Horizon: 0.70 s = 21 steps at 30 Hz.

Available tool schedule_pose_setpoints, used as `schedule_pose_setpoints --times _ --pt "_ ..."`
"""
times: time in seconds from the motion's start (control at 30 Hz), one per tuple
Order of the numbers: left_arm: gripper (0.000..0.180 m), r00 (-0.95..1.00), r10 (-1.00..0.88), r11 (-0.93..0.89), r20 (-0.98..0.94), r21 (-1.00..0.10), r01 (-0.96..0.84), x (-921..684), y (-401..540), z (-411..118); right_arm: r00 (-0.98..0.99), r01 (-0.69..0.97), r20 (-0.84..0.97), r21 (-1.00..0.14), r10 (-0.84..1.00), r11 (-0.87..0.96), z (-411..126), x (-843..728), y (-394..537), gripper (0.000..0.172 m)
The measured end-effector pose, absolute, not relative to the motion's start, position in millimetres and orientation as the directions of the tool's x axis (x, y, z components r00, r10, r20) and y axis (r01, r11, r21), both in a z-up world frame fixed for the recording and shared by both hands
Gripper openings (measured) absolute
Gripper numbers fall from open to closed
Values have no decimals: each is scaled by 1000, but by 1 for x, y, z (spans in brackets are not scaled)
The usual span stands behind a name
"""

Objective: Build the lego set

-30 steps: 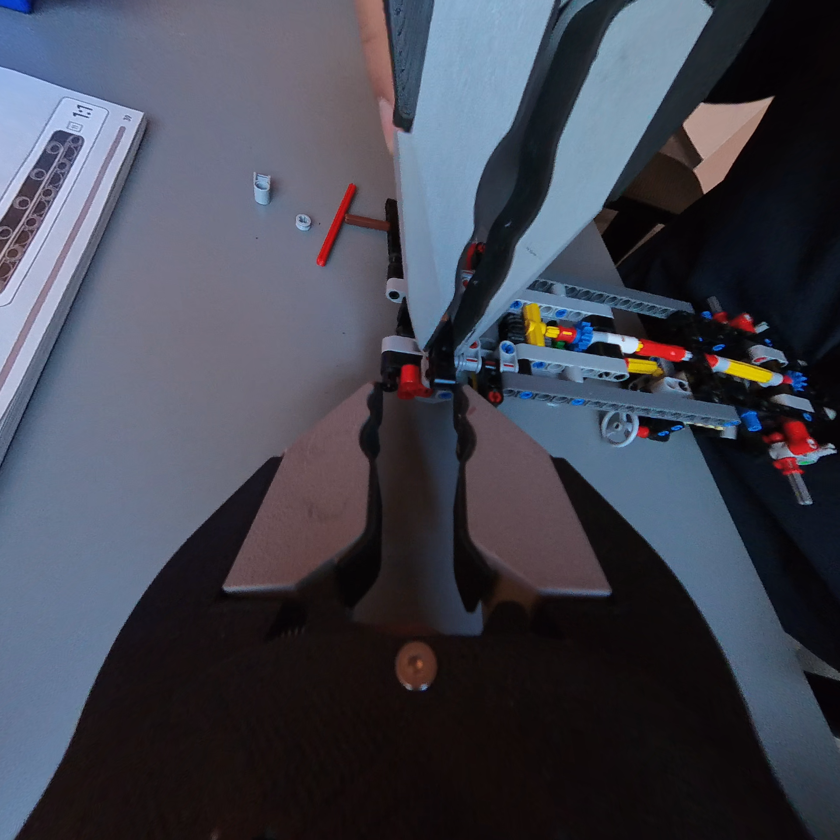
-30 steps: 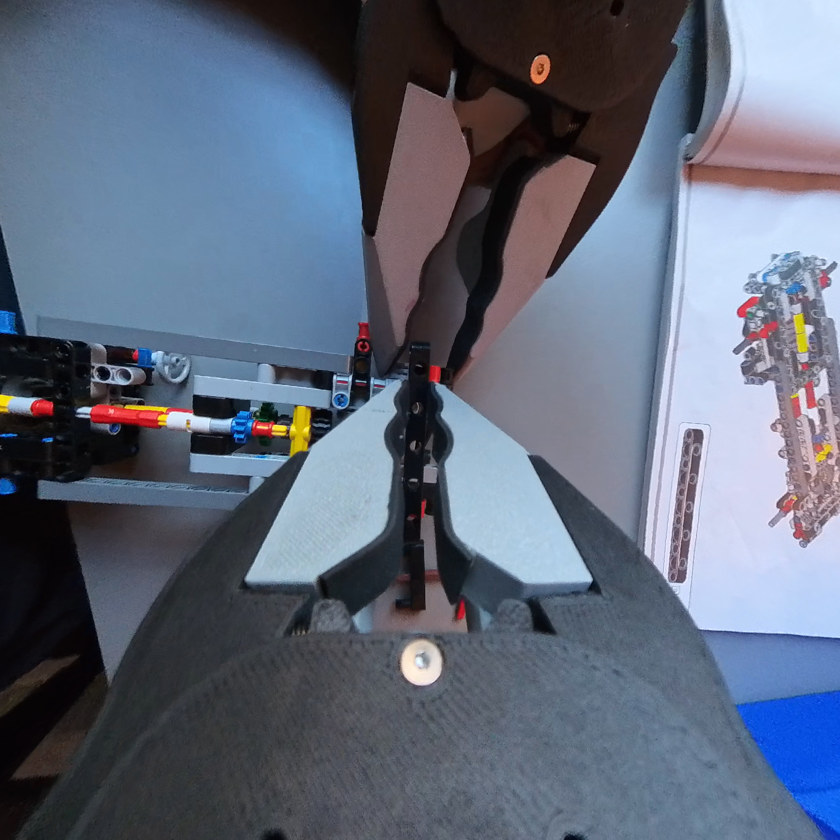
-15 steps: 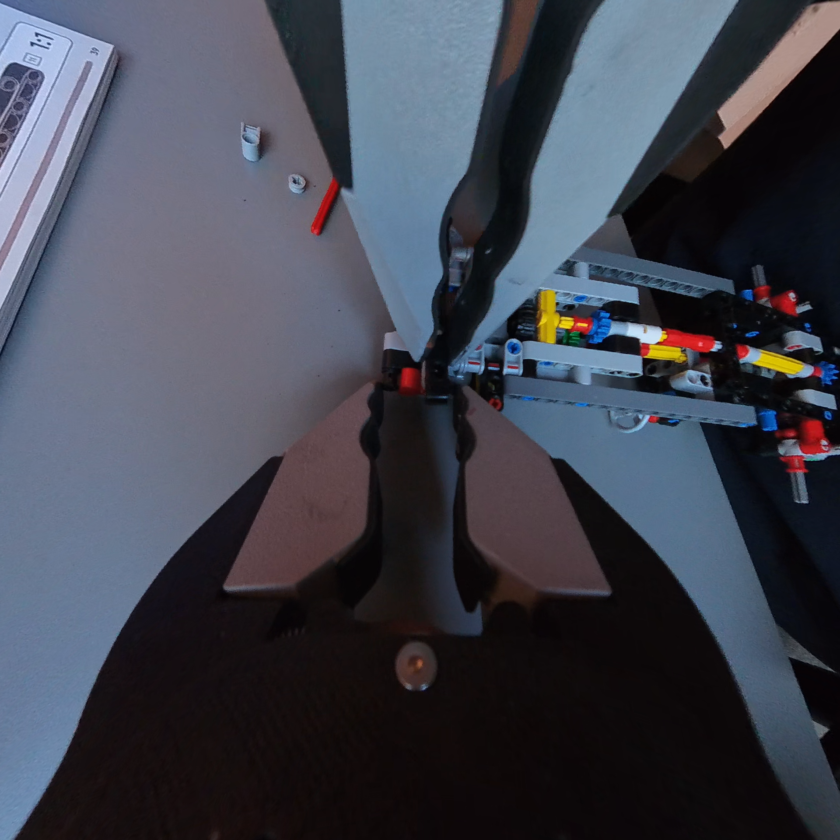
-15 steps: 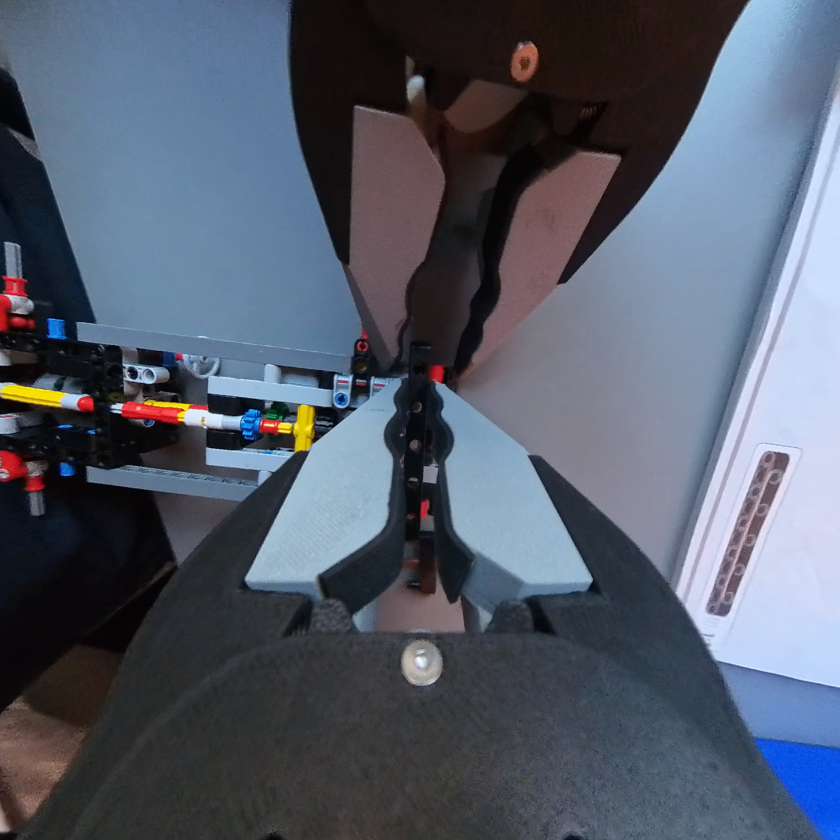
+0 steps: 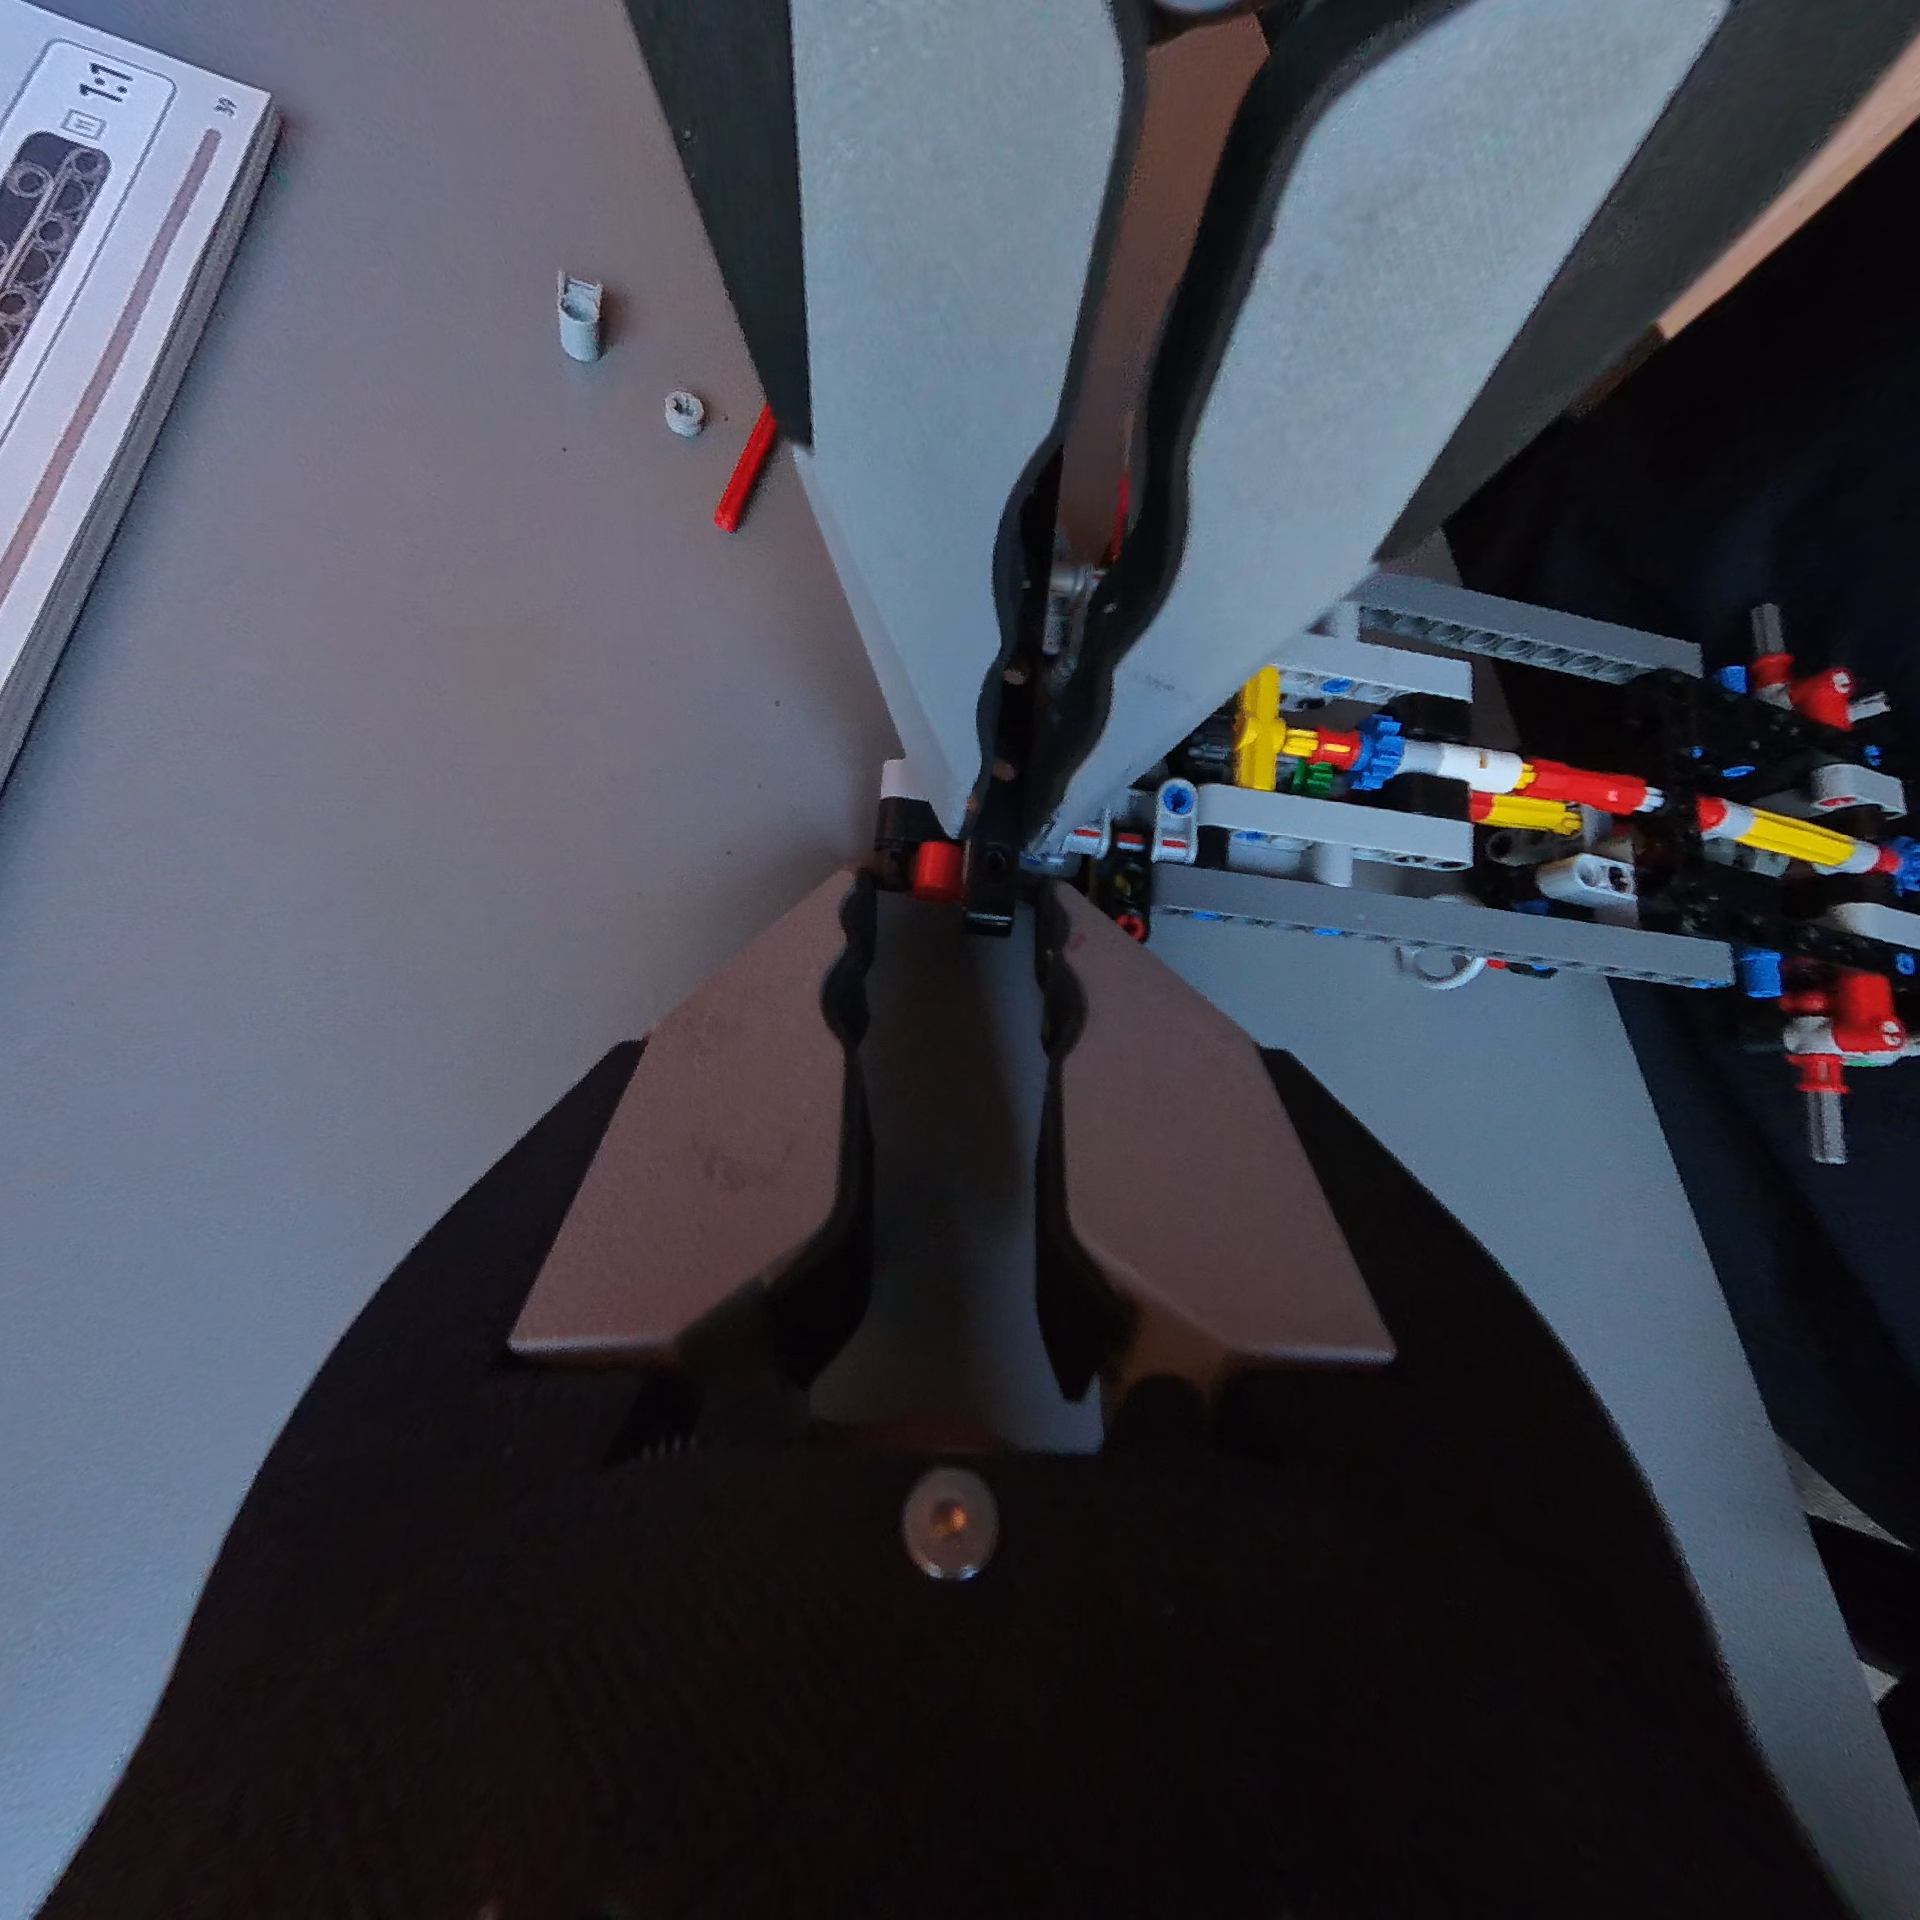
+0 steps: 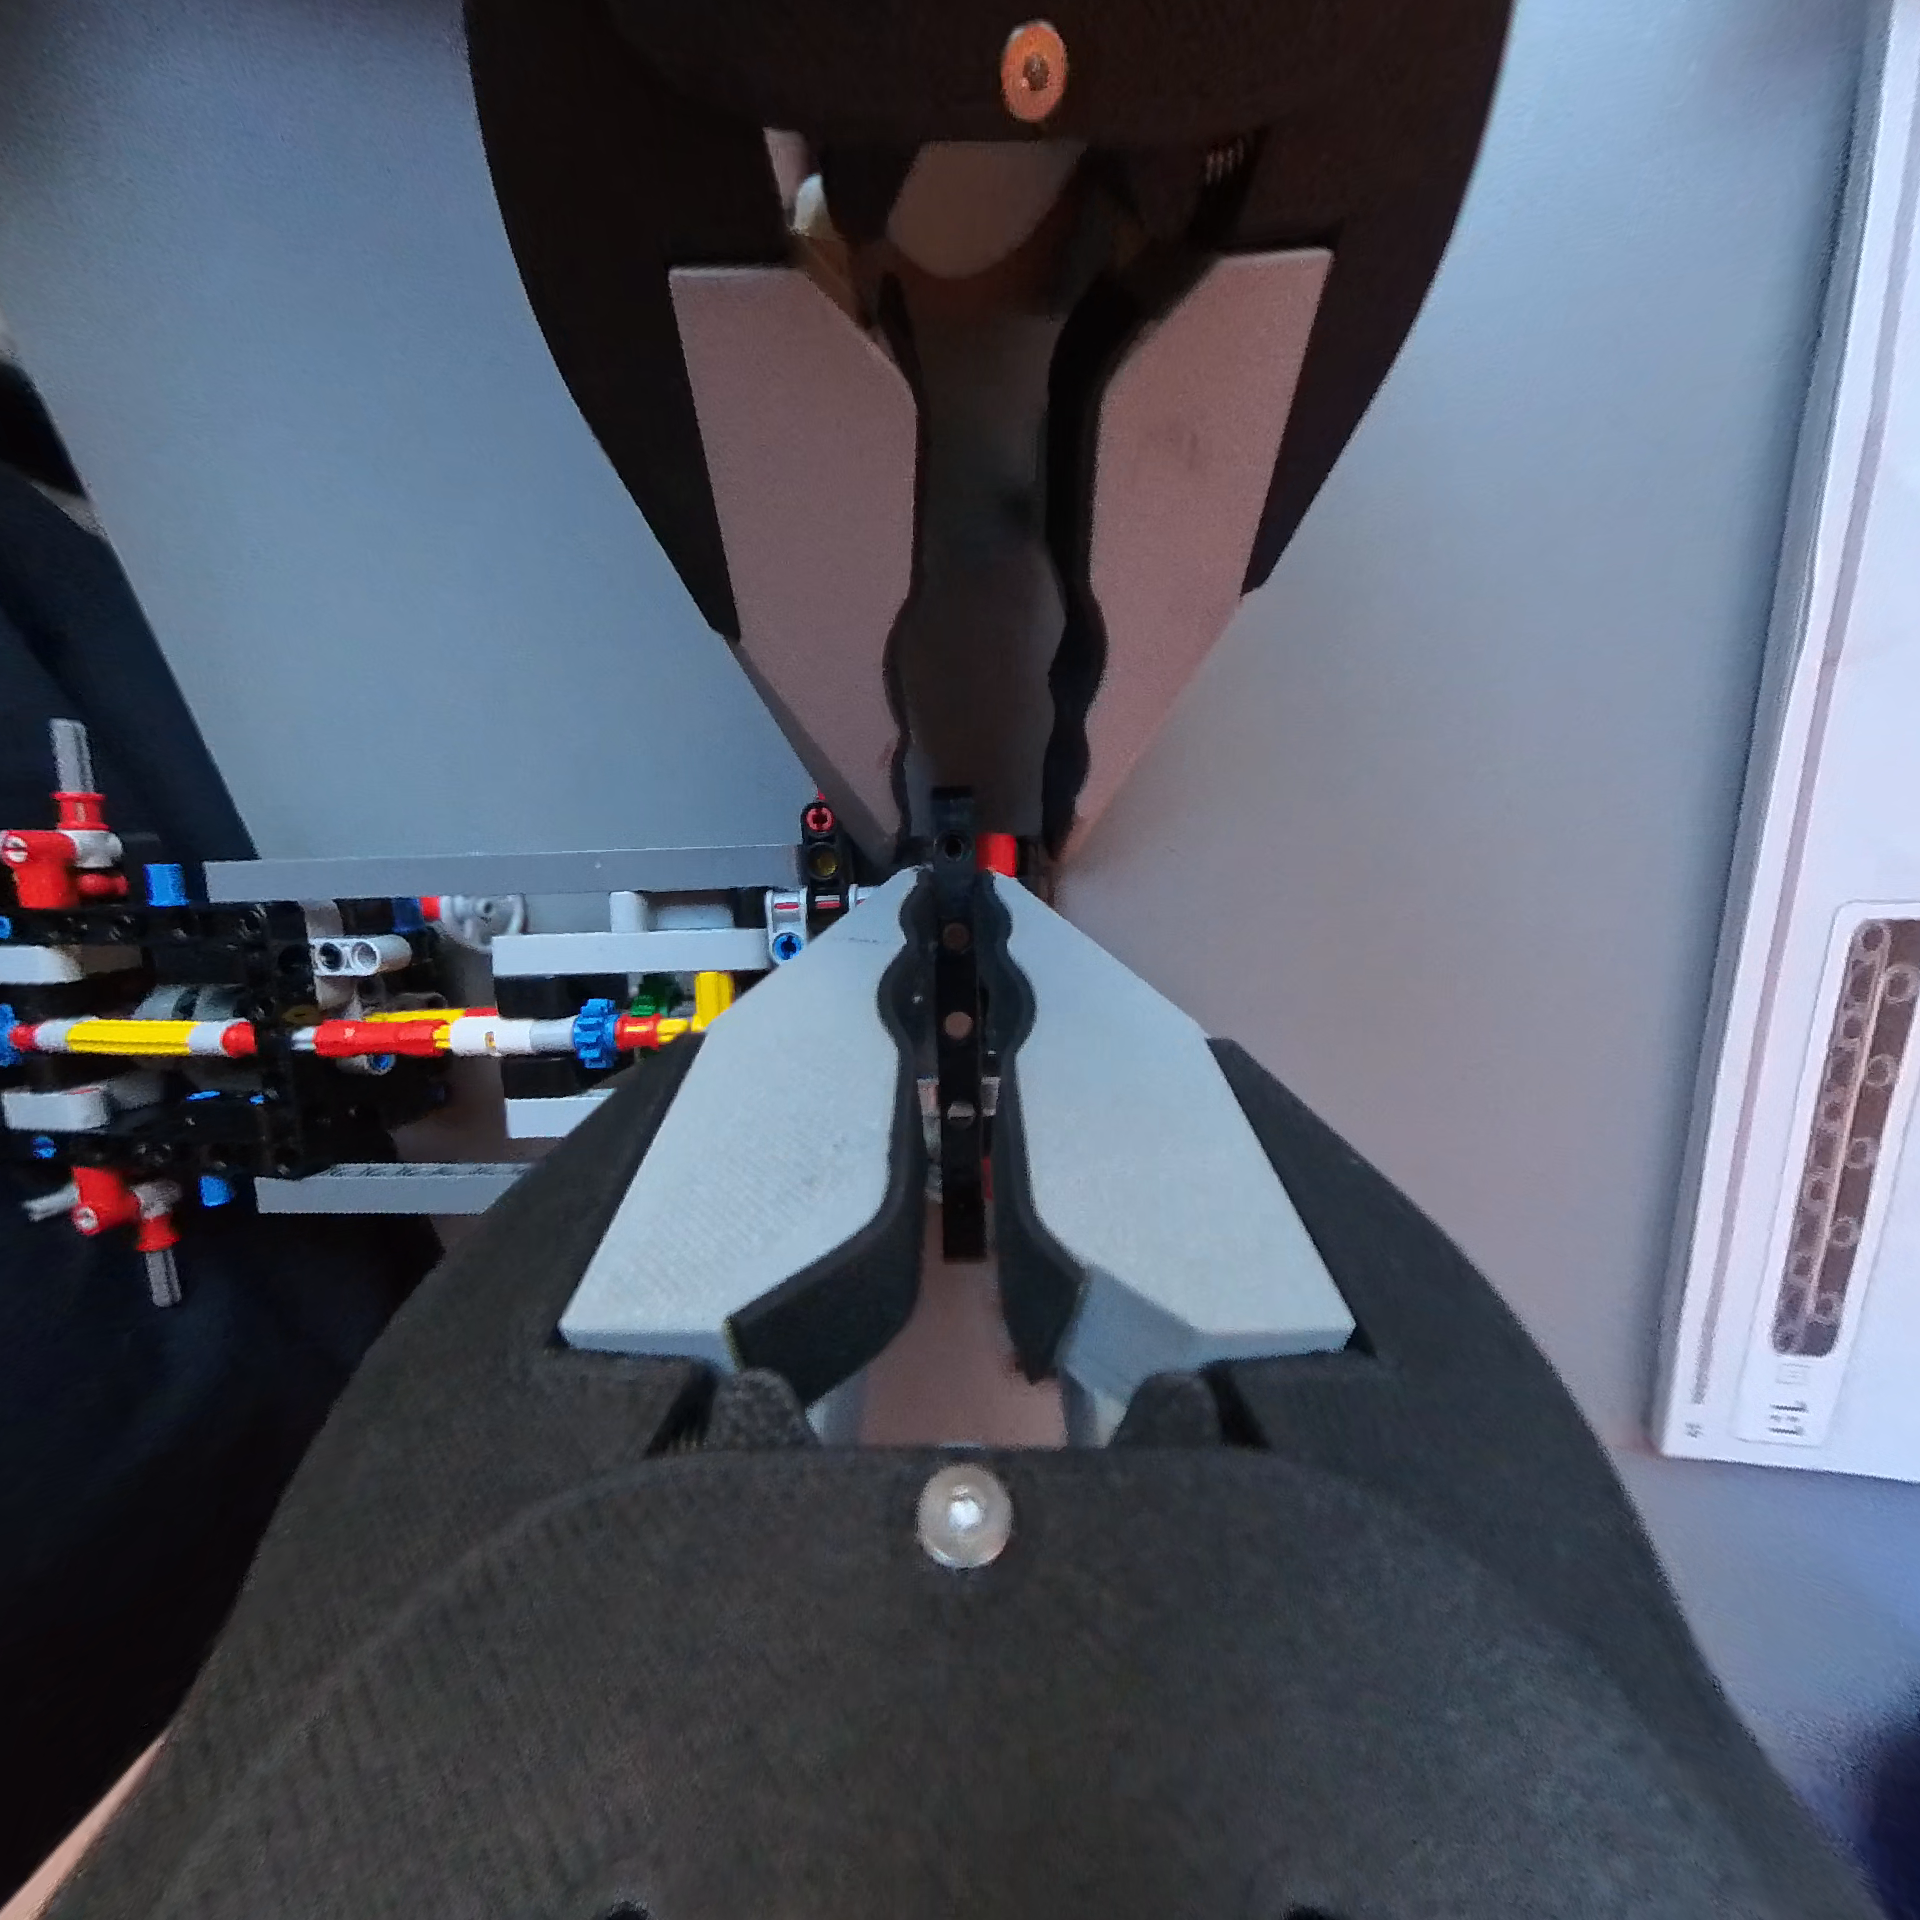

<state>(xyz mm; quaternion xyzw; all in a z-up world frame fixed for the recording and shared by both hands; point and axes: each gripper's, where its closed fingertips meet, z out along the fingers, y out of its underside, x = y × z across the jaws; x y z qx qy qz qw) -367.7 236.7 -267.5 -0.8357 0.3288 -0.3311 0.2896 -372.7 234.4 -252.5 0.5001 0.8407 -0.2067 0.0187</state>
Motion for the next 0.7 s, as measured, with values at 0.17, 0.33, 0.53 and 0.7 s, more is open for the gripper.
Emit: schedule_pose_setpoints --times 0.17,0.33,0.53,0.7 --pt "28 561 -730 -630 390 -702 -332 -368 237 -266 -491 829 -240 -424 838 364 -248 -367 242 14" --pt "28 560 -726 -635 399 -703 -322 -368 238 -265 -452 826 -237 -475 860 303 -231 -347 266 25" --pt "28 560 -720 -640 409 -702 -311 -368 239 -264 -438 829 -228 -476 869 293 -237 -322 276 9" --pt "28 561 -718 -643 412 -701 -308 -369 239 -264 -459 811 -209 -496 864 310 -239 -323 276 5"
